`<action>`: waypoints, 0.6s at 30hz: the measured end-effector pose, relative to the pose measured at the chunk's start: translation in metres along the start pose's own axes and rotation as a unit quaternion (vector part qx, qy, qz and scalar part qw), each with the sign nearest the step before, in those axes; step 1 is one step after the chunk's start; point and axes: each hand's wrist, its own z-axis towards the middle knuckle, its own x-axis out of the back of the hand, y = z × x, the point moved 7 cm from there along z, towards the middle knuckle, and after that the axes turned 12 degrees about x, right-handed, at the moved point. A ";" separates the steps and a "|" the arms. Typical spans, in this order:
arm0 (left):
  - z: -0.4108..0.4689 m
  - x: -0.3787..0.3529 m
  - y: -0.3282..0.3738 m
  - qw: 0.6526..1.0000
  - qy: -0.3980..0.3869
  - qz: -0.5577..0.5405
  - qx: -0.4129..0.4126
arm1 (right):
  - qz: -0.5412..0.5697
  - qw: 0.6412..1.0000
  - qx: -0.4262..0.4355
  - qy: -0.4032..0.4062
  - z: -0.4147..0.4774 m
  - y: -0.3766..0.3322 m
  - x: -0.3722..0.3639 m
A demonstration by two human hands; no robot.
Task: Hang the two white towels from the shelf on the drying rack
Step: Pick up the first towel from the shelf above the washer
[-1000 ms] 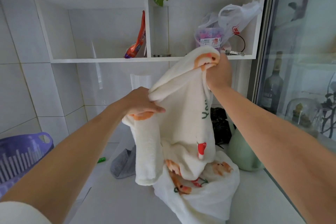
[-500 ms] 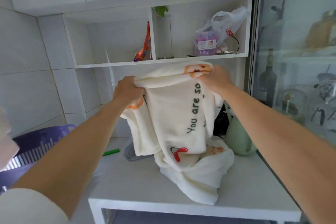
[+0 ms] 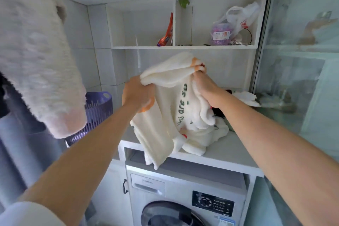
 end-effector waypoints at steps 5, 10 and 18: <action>-0.036 0.057 -0.013 0.999 0.037 0.019 -0.002 | -0.042 0.997 0.027 -0.066 -0.031 -0.038 -0.028; -0.075 0.094 -0.043 0.995 -0.005 0.082 0.052 | 0.065 0.985 0.093 -0.128 -0.074 -0.092 -0.057; -0.186 0.212 -0.117 0.972 -0.013 0.163 0.170 | 0.080 0.963 0.125 -0.226 -0.200 -0.146 -0.128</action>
